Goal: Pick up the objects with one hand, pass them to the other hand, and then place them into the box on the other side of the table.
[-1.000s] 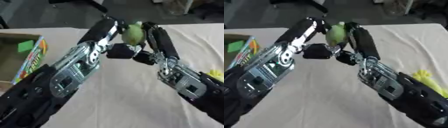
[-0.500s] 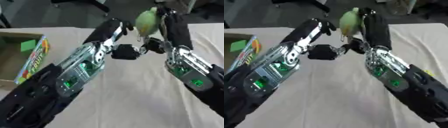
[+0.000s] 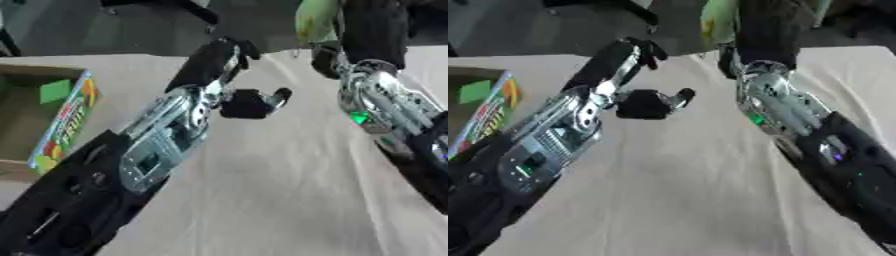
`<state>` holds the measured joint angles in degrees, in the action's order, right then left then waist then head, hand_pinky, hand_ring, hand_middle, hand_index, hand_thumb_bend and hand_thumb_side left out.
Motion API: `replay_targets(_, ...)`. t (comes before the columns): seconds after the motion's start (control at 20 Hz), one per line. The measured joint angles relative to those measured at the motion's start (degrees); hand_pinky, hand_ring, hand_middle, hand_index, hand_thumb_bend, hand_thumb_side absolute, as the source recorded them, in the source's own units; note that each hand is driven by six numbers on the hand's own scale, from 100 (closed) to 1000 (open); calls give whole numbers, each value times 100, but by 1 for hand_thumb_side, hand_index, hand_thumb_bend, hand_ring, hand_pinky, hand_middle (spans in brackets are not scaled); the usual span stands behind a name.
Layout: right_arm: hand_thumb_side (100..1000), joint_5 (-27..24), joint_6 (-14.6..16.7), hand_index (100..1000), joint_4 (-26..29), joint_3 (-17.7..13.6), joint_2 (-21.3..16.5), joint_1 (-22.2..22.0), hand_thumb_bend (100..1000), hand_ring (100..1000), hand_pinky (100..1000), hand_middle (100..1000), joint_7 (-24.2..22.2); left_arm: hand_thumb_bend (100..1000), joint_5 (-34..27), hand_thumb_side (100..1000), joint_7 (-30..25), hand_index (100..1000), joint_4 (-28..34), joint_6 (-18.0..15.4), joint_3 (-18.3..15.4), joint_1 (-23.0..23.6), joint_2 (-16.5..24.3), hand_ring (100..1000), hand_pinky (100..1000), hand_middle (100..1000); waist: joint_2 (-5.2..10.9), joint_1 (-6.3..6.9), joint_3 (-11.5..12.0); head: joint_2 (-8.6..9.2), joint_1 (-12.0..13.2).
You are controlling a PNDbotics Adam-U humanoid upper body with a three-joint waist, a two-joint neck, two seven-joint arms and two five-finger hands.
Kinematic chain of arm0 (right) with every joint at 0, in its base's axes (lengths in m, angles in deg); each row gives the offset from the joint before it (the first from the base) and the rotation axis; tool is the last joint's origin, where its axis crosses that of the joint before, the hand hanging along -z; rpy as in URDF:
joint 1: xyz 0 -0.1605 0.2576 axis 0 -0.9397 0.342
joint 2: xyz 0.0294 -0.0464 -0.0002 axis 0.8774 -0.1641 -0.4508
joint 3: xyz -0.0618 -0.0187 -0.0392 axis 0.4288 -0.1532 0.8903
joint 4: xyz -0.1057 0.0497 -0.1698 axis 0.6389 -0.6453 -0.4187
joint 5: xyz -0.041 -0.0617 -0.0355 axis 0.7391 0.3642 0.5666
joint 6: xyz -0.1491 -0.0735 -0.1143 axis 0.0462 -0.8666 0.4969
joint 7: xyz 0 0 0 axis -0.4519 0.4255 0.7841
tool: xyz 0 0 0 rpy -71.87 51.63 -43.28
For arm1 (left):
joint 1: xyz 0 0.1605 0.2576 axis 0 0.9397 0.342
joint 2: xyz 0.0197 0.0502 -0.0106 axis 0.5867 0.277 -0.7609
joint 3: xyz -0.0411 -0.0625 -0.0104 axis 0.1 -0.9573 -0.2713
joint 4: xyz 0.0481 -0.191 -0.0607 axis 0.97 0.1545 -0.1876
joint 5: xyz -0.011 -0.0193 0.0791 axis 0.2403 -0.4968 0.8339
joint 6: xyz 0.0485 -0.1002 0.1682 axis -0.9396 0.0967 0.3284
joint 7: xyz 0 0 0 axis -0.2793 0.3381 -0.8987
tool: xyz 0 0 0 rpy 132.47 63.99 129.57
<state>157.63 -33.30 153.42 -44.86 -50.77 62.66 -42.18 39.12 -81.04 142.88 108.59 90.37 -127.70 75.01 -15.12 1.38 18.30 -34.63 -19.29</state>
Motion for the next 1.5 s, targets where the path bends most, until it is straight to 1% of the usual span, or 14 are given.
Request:
replay_targets(0.1,100,500,241,489,1,77,30,34,100,502,703,399,-241,497,-60,462,32,797,50,-4,3,0,0,782,849,639,-2,0,14,-1,-6)
replay_targets(0.25,100,1070,512,490,1,188,66,34,100,502,704,400,-512,494,-137,464,47,795,140,19,12,-1,3,780,848,637,-2,-1,22,-3,-31)
replay_targets(0.4,100,1469,695,490,1,267,96,35,100,503,704,400,-695,493,-169,463,45,794,199,48,13,-1,8,780,848,636,-2,-2,16,-3,-103)
replay_targets(0.6,100,1806,853,491,1,315,106,31,100,497,701,397,-853,495,-194,461,23,792,264,75,14,-1,61,780,848,634,-2,-1,10,-8,-187)
replay_targets(0.75,100,1941,916,493,1,318,118,31,100,491,699,395,-916,493,-213,470,2,791,324,97,14,-1,85,779,848,633,-1,1,10,-43,-188)
replay_targets(0.9,100,1962,933,494,1,309,159,33,100,489,699,395,-933,495,-227,467,-20,791,386,119,15,-1,111,779,848,633,-1,1,9,-44,-177)
replay_targets(1.5,100,1775,870,495,1,220,162,-8,100,489,699,396,-870,499,-227,472,-35,791,438,148,16,7,166,779,848,633,-1,11,-19,-50,-144)
